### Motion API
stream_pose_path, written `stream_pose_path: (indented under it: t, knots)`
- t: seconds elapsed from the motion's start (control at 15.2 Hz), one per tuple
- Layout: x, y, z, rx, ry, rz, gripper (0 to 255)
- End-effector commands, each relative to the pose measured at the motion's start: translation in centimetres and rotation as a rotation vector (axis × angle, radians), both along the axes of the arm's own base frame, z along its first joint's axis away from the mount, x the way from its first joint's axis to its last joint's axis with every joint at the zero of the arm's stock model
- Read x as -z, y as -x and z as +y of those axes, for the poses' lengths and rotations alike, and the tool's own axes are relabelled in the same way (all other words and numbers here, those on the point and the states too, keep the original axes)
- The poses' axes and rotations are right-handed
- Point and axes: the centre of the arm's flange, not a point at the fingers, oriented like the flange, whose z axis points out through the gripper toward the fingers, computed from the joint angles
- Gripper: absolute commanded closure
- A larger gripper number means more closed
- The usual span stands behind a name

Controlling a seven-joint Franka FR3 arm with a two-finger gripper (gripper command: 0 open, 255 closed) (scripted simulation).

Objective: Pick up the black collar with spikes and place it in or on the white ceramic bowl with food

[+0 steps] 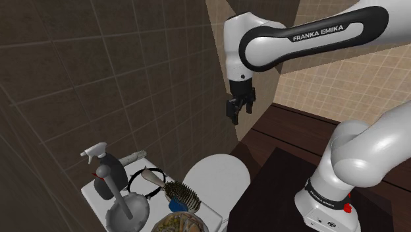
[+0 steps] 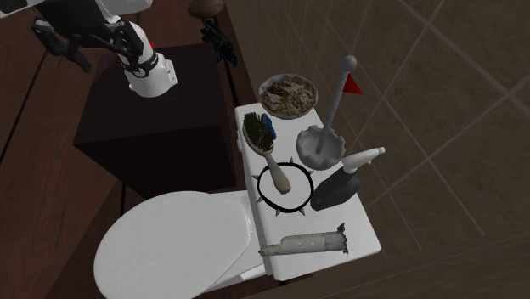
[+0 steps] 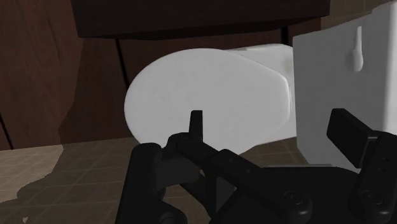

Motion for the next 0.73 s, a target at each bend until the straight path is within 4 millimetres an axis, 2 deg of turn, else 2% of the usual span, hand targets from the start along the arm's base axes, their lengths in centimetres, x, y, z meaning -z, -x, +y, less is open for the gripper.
stream_pose_path:
  t: [0.0,0.66]
  knots:
    - [1.5,-1.0,2.0,-0.003,-0.006,-0.006,0]
    - [7.1,-6.8,11.9,-0.024,-0.029,-0.032,0]
